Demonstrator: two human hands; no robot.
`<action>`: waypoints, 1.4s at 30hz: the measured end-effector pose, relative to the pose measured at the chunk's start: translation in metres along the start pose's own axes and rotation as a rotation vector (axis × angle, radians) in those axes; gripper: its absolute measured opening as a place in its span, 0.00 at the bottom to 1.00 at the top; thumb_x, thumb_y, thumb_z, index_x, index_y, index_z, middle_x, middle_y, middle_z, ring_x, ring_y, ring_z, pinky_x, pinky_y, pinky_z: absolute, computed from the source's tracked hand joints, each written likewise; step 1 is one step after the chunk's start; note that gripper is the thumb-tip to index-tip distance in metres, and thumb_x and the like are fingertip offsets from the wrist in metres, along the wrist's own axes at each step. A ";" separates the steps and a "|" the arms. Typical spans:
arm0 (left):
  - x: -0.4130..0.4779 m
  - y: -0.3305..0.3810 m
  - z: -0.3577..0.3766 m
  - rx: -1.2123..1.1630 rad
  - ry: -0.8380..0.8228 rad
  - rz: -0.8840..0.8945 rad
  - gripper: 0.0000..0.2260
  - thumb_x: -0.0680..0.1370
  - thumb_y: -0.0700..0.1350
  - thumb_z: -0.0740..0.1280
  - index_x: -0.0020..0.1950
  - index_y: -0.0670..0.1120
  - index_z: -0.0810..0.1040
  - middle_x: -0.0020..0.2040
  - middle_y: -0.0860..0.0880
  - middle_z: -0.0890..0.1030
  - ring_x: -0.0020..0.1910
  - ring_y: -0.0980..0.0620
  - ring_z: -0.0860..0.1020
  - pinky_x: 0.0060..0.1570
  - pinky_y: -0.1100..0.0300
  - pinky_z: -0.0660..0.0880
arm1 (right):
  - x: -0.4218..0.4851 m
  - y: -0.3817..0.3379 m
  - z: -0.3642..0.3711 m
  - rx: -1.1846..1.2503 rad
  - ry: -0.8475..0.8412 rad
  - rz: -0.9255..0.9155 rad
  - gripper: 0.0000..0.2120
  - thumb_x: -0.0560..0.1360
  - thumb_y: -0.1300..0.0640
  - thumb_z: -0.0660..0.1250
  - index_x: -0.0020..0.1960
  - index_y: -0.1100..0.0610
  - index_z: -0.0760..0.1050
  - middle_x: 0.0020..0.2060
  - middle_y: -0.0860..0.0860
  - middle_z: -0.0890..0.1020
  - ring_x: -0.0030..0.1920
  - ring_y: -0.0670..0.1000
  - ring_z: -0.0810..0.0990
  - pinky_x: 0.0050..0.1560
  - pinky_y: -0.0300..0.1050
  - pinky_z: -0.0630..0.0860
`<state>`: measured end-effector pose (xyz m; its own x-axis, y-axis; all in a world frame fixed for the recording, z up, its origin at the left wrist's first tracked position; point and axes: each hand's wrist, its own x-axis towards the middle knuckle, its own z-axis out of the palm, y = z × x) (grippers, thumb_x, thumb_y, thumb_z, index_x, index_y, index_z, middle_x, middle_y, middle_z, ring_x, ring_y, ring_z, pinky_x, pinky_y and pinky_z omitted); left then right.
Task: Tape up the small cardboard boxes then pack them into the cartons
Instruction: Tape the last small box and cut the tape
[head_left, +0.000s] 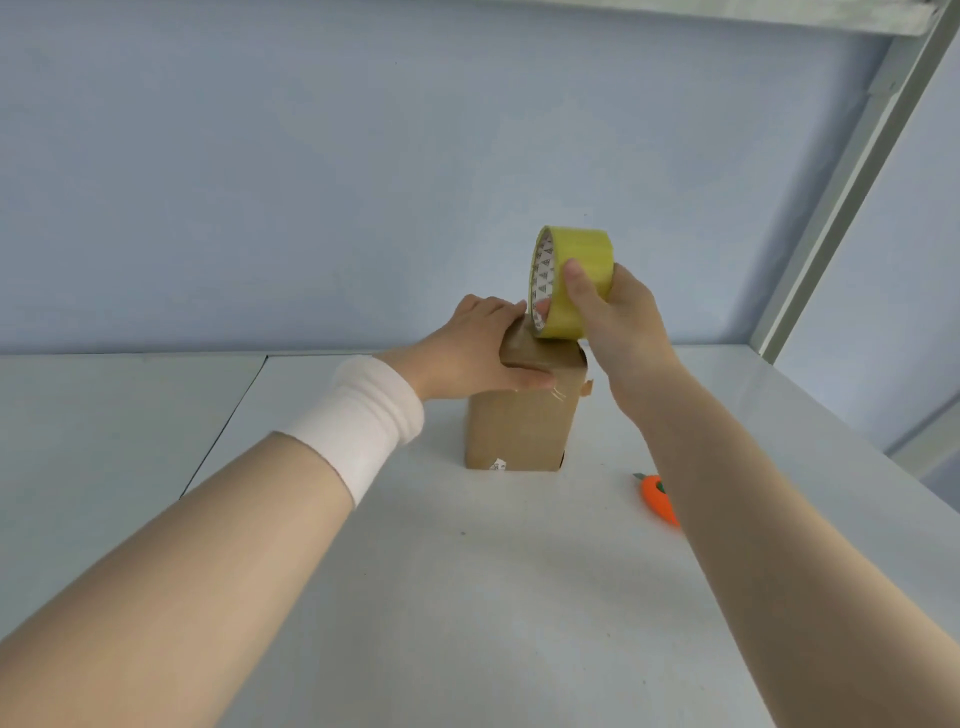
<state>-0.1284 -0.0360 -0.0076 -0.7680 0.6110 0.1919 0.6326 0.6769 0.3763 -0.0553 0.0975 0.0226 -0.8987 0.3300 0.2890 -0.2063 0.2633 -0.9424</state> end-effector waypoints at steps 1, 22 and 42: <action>0.002 -0.002 -0.001 0.008 -0.019 -0.021 0.34 0.71 0.62 0.68 0.71 0.48 0.63 0.64 0.48 0.68 0.65 0.47 0.60 0.60 0.59 0.60 | -0.002 -0.003 -0.002 -0.012 -0.019 -0.031 0.13 0.78 0.47 0.61 0.50 0.57 0.75 0.42 0.49 0.82 0.44 0.49 0.80 0.44 0.42 0.76; 0.004 0.005 0.001 0.097 -0.056 -0.089 0.40 0.70 0.61 0.69 0.73 0.41 0.57 0.69 0.45 0.63 0.68 0.46 0.57 0.62 0.55 0.59 | -0.104 0.039 -0.014 0.105 0.018 -0.028 0.09 0.75 0.51 0.67 0.42 0.56 0.75 0.27 0.44 0.80 0.27 0.36 0.77 0.28 0.26 0.69; -0.031 0.015 -0.024 -0.632 -0.388 -0.174 0.12 0.75 0.49 0.68 0.58 0.50 0.78 0.55 0.51 0.81 0.54 0.54 0.77 0.58 0.57 0.73 | -0.068 -0.025 -0.041 0.032 -0.055 0.120 0.21 0.72 0.41 0.66 0.30 0.55 0.78 0.23 0.44 0.80 0.22 0.41 0.77 0.22 0.30 0.70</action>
<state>-0.0973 -0.0549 0.0140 -0.6871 0.6965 -0.2066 0.2379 0.4844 0.8419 0.0271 0.1051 0.0337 -0.9373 0.3067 0.1654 -0.1078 0.1962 -0.9746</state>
